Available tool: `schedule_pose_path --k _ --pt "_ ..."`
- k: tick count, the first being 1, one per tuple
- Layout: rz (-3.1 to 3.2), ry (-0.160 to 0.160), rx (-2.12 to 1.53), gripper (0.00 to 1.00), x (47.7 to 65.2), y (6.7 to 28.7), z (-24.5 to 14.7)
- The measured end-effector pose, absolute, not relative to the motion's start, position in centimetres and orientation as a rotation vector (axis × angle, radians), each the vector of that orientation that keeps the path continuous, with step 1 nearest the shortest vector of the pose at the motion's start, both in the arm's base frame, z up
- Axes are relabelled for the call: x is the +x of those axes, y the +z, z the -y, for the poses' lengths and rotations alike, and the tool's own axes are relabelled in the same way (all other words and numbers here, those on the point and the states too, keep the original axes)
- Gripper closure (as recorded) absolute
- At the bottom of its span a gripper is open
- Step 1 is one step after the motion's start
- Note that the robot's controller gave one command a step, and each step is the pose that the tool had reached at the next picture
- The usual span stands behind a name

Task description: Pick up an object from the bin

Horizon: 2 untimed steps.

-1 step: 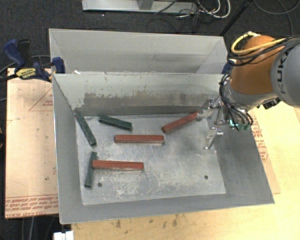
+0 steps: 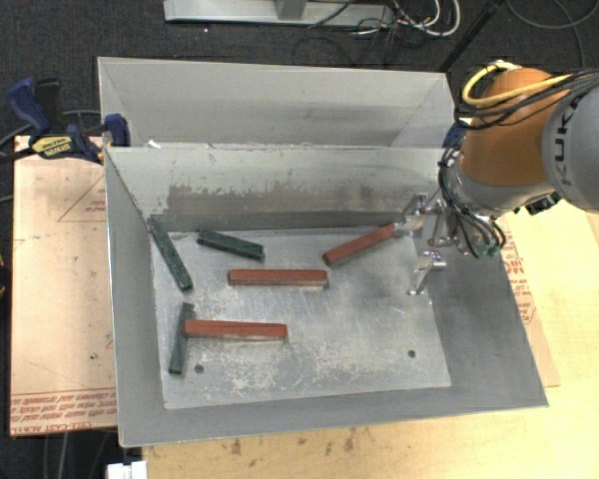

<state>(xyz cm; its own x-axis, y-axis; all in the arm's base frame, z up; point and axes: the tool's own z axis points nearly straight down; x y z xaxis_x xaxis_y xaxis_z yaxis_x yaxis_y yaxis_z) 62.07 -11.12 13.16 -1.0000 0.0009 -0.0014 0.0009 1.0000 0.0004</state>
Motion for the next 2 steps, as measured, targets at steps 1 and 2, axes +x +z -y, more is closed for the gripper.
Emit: schedule_pose_path --k 1,2 --pt "-3.134 0.002 -0.163 1.00 64.22 10.18 2.18" --pt "-3.135 0.002 -0.163 0.00 64.22 10.18 2.17"
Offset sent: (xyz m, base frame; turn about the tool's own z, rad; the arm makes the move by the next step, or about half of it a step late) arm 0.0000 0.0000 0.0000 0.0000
